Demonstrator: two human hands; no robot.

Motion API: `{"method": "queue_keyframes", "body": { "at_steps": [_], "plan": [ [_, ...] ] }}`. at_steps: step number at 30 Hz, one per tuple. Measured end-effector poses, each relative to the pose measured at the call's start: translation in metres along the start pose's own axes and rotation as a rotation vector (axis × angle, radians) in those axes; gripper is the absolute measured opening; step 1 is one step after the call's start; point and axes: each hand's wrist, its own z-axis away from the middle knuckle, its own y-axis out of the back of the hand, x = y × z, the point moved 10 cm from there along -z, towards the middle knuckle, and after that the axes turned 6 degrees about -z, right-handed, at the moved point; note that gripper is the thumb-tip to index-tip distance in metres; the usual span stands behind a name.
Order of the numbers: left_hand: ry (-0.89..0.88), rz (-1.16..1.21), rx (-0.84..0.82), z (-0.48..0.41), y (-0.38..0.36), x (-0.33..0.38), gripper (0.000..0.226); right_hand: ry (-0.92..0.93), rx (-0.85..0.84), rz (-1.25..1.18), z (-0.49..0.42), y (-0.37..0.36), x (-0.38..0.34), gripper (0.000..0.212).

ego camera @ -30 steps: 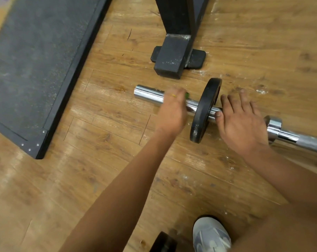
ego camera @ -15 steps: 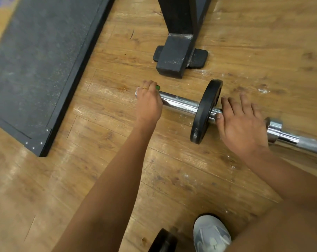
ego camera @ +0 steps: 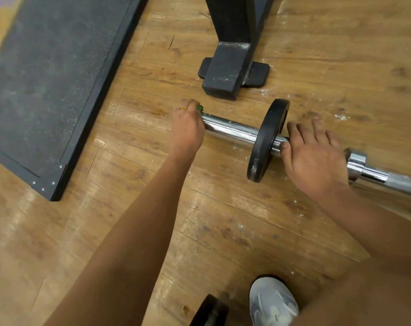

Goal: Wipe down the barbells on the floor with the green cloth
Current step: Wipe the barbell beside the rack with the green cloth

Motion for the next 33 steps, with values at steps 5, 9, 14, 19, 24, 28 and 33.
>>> {"method": "queue_keyframes", "body": {
  "at_steps": [5,9,14,19,24,28,33],
  "plan": [
    [-0.296,0.154,-0.047,0.055,-0.024,0.077,0.037,-0.010,0.000,-0.007,-0.004,0.001,0.002,0.065],
    [-0.327,0.121,-0.025,0.042,-0.020,0.063,0.036,-0.003,0.004,-0.010,-0.007,0.000,0.004,0.065],
    [-0.054,0.043,0.023,-0.007,-0.004,0.004,0.035,-0.008,0.002,-0.034,-0.018,0.001,0.010,0.066],
    [-0.026,0.055,0.034,-0.024,-0.004,0.019,0.036,-0.006,0.010,-0.015,-0.033,0.007,0.019,0.069],
    [-0.200,0.072,-0.028,0.004,-0.021,0.058,0.040,0.015,0.031,0.030,-0.035,0.010,0.018,0.072],
    [-0.134,0.050,0.000,-0.017,-0.016,0.032,0.037,0.007,0.041,0.033,-0.036,0.008,0.019,0.072],
    [0.062,0.088,0.077,-0.030,-0.014,0.023,0.037,0.005,0.037,0.016,-0.042,0.009,0.023,0.071]
  ]
}}
